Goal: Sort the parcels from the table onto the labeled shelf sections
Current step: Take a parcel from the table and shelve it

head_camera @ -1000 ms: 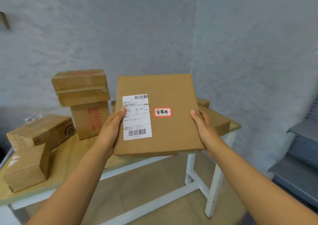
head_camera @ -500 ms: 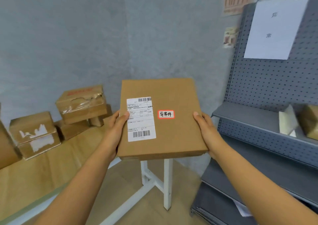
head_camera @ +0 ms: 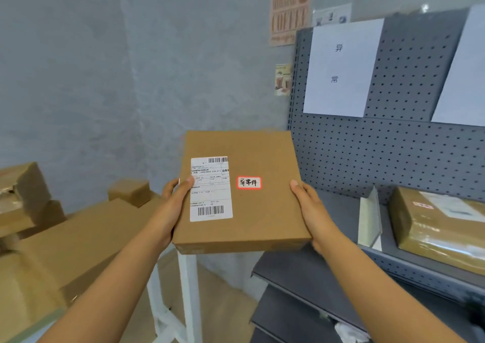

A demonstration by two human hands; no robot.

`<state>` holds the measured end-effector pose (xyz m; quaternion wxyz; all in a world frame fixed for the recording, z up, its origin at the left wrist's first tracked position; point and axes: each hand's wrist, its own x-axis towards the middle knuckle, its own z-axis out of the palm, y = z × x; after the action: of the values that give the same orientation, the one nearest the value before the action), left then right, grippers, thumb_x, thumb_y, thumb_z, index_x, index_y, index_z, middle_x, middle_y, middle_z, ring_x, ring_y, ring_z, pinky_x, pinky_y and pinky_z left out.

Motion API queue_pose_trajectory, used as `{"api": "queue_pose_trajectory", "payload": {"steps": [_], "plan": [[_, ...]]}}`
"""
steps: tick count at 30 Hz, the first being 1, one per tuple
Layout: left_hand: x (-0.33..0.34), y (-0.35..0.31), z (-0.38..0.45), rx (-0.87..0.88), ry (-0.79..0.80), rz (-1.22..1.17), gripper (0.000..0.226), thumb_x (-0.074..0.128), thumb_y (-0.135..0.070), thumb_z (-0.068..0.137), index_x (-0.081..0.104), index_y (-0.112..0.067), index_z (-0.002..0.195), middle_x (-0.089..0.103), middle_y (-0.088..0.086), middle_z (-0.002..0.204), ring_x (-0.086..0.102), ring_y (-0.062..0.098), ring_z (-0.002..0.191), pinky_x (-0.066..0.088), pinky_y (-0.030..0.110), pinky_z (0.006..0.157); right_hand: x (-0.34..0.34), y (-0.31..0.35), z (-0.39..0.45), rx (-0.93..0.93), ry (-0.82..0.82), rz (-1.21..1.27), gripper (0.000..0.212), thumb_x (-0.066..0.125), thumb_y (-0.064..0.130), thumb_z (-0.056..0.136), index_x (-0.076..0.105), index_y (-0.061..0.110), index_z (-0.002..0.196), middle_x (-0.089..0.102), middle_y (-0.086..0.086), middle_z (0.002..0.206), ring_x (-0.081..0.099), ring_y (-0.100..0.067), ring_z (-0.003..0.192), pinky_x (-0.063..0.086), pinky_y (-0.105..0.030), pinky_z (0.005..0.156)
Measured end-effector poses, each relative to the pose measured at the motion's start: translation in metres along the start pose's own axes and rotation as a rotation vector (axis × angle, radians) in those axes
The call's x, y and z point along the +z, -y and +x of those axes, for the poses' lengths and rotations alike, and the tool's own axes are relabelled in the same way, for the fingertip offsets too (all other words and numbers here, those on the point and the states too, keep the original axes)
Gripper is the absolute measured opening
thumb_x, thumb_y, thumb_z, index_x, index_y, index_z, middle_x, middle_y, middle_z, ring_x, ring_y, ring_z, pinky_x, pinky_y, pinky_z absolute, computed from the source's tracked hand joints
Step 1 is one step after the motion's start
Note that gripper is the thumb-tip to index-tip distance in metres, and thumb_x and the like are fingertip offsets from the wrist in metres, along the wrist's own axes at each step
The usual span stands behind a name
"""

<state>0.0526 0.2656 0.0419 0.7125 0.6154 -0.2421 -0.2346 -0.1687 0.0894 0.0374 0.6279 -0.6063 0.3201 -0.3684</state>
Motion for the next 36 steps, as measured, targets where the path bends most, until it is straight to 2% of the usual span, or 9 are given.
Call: {"api": "queue_pose_trajectory", "payload": {"steps": [2, 6, 8, 12, 17, 23, 27, 33, 36], "plan": [[0.029, -0.007, 0.026, 0.018, 0.036, 0.026, 0.058, 0.062, -0.053, 0.089, 0.044, -0.026, 0.137, 0.074, 0.001, 0.110, 0.072, 0.024, 0.096, 0.056, 0.047, 0.090, -0.019, 0.011, 0.021, -0.019, -0.047, 0.010, 0.051, 0.054, 0.060, 0.091, 0.046, 0.035, 0.135, 0.067, 0.004, 0.115, 0.069, -0.017, 0.095, 0.055, -0.031, 0.068], [0.084, -0.007, 0.077, 0.031, 0.123, 0.008, 0.054, 0.063, -0.049, 0.090, 0.044, -0.021, 0.133, 0.075, -0.002, 0.097, 0.075, 0.011, 0.075, 0.056, 0.025, 0.057, -0.053, 0.020, 0.059, -0.048, -0.149, -0.006, 0.051, 0.053, 0.059, 0.092, 0.048, 0.032, 0.134, 0.066, 0.002, 0.116, 0.068, -0.017, 0.096, 0.054, -0.031, 0.067], [0.109, -0.003, 0.105, 0.018, 0.170, 0.006, 0.054, 0.064, -0.049, 0.090, 0.042, -0.021, 0.131, 0.074, -0.002, 0.095, 0.074, 0.009, 0.070, 0.054, 0.024, 0.052, -0.067, 0.018, 0.077, -0.065, -0.215, -0.024, 0.052, 0.053, 0.059, 0.092, 0.047, 0.030, 0.135, 0.065, 0.002, 0.116, 0.068, -0.016, 0.097, 0.052, -0.030, 0.068], [0.158, 0.008, 0.156, -0.016, 0.340, 0.015, 0.049, 0.062, -0.048, 0.091, 0.040, -0.028, 0.130, 0.074, -0.002, 0.092, 0.074, 0.011, 0.069, 0.055, 0.026, 0.052, -0.094, 0.012, 0.107, -0.065, -0.361, -0.040, 0.057, 0.052, 0.060, 0.091, 0.046, 0.027, 0.137, 0.063, -0.001, 0.122, 0.066, -0.020, 0.103, 0.054, -0.039, 0.083], [0.207, 0.026, 0.206, -0.053, 0.536, 0.064, 0.056, 0.063, -0.040, 0.093, 0.037, -0.027, 0.141, 0.073, -0.002, 0.102, 0.074, 0.014, 0.082, 0.056, 0.029, 0.061, -0.115, 0.007, 0.138, -0.022, -0.530, -0.114, 0.059, 0.049, 0.062, 0.092, 0.044, 0.027, 0.139, 0.062, 0.001, 0.118, 0.063, -0.017, 0.099, 0.049, -0.031, 0.070], [0.232, 0.068, 0.249, -0.162, 0.644, 0.136, 0.061, 0.063, -0.036, 0.094, 0.037, -0.019, 0.146, 0.071, 0.004, 0.115, 0.069, 0.022, 0.100, 0.056, 0.042, 0.090, -0.120, -0.026, 0.172, 0.149, -0.614, -0.131, 0.050, 0.044, 0.056, 0.097, 0.053, 0.021, 0.131, 0.063, -0.010, 0.125, 0.062, -0.028, 0.109, 0.049, -0.047, 0.098], [0.246, 0.094, 0.263, -0.242, 0.672, 0.203, 0.063, 0.064, -0.035, 0.094, 0.036, -0.017, 0.147, 0.069, 0.005, 0.114, 0.068, 0.020, 0.097, 0.056, 0.033, 0.077, -0.126, -0.043, 0.182, 0.263, -0.625, -0.209, 0.055, 0.048, 0.053, 0.097, 0.046, 0.017, 0.139, 0.060, -0.010, 0.126, 0.060, -0.029, 0.110, 0.047, -0.046, 0.100], [0.270, 0.117, 0.273, -0.286, 0.668, 0.266, 0.054, 0.062, -0.035, 0.095, 0.041, -0.016, 0.142, 0.069, 0.001, 0.106, 0.068, 0.015, 0.089, 0.052, 0.026, 0.064, -0.140, -0.056, 0.196, 0.381, -0.588, -0.257, 0.054, 0.051, 0.046, 0.098, 0.044, 0.013, 0.139, 0.061, -0.012, 0.123, 0.063, -0.027, 0.100, 0.053, -0.038, 0.082], [0.276, 0.123, 0.275, -0.330, 0.668, 0.307, 0.037, 0.061, -0.035, 0.096, 0.046, -0.020, 0.126, 0.069, -0.004, 0.094, 0.067, 0.011, 0.080, 0.050, 0.021, 0.055, -0.147, -0.062, 0.203, 0.406, -0.567, -0.267, 0.051, 0.051, 0.043, 0.098, 0.049, 0.009, 0.136, 0.064, -0.013, 0.118, 0.064, -0.025, 0.094, 0.051, -0.034, 0.075]]}}
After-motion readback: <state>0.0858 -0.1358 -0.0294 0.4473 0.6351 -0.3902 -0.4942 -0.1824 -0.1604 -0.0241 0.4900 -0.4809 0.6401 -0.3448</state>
